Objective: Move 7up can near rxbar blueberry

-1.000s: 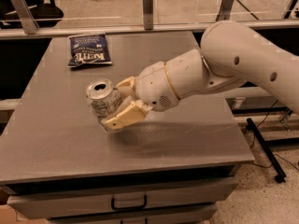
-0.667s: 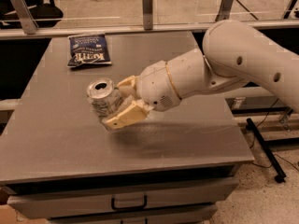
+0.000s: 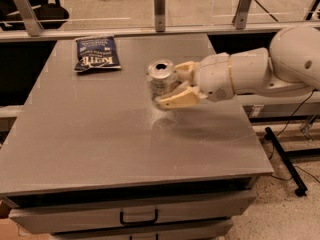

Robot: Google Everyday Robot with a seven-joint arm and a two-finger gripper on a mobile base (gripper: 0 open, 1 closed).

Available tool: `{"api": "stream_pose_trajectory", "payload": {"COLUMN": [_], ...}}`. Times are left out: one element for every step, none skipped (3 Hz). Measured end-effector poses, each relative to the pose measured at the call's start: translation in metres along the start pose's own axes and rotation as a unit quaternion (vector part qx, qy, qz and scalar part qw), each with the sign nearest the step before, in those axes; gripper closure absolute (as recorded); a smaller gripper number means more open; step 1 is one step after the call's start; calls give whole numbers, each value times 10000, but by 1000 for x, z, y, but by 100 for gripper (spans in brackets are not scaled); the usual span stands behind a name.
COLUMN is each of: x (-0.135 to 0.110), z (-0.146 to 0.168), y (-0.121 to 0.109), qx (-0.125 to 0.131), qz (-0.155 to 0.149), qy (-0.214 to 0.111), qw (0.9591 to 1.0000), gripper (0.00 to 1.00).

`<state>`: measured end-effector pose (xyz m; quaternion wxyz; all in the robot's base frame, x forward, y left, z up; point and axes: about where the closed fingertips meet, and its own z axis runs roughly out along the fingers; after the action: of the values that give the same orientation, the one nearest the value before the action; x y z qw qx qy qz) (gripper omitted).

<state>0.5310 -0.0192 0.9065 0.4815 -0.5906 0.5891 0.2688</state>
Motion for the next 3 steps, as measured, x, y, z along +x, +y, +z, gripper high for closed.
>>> {"api": "stream_pose_trajectory", "payload": {"x": [29,47,67], "z": [-31,-57,-89], "y": [-70,-128,-156], "qx": [543,990,1433], "qz": [-16,6,168], "qy": [12,130,328], "qw": [9985,9950,9890], "gripper": [100,100,100]}}
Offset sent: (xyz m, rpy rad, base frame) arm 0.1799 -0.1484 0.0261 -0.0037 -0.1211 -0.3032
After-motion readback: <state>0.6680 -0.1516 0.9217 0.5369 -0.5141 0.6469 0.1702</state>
